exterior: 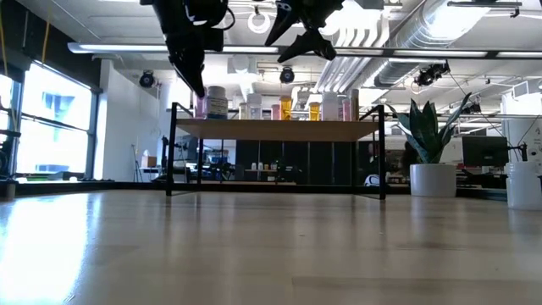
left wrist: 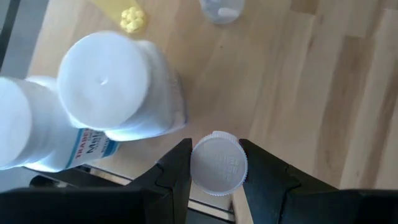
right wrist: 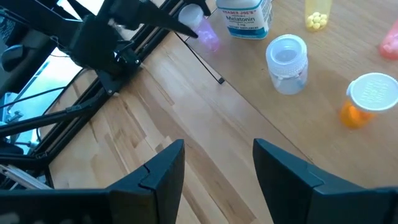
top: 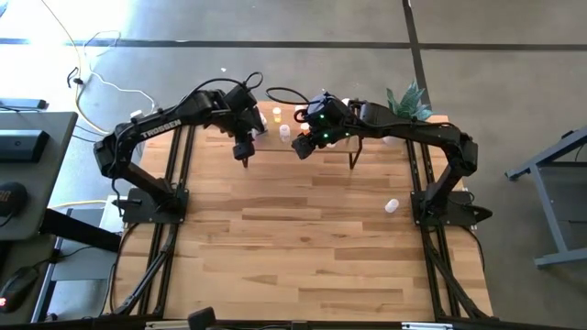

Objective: Pick and place medicine bottles onto shelf by color
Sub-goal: Put the purple pill bottle on the shelf, then put the white pill bottle on the shelf

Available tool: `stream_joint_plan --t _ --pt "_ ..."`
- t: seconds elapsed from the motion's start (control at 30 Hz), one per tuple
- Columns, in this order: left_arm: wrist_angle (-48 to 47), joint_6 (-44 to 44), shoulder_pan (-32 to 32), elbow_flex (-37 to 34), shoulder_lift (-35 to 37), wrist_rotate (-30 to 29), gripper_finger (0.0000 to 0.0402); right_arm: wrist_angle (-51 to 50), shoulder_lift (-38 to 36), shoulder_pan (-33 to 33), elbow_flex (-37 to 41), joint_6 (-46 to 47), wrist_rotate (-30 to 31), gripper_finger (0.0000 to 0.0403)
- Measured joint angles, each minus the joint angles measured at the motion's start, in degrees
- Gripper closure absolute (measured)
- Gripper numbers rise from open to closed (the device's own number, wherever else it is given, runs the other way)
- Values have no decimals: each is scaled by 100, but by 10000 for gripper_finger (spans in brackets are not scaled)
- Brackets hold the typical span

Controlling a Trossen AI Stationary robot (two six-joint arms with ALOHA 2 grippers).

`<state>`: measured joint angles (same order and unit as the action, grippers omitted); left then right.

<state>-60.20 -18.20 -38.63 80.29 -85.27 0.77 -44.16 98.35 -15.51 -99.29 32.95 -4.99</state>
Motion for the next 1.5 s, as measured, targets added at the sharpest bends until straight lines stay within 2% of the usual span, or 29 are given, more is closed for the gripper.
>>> stream_joint_plan --t 0.5,1.0,1.2,1.5 --pt "0 -153 -2 4 -112 9 289 -42 2 0 0 0 0 222" --pt "-2 -298 0 -15 -132 -60 206 -262 -11 -26 0 -22 2 222" --pt "-1 -172 2 -15 -118 -464 202 -364 -95 -69 0 -44 1 222" --pt "0 -145 8 -7 -33 -313 202 -566 -277 -253 0 -147 17 222"
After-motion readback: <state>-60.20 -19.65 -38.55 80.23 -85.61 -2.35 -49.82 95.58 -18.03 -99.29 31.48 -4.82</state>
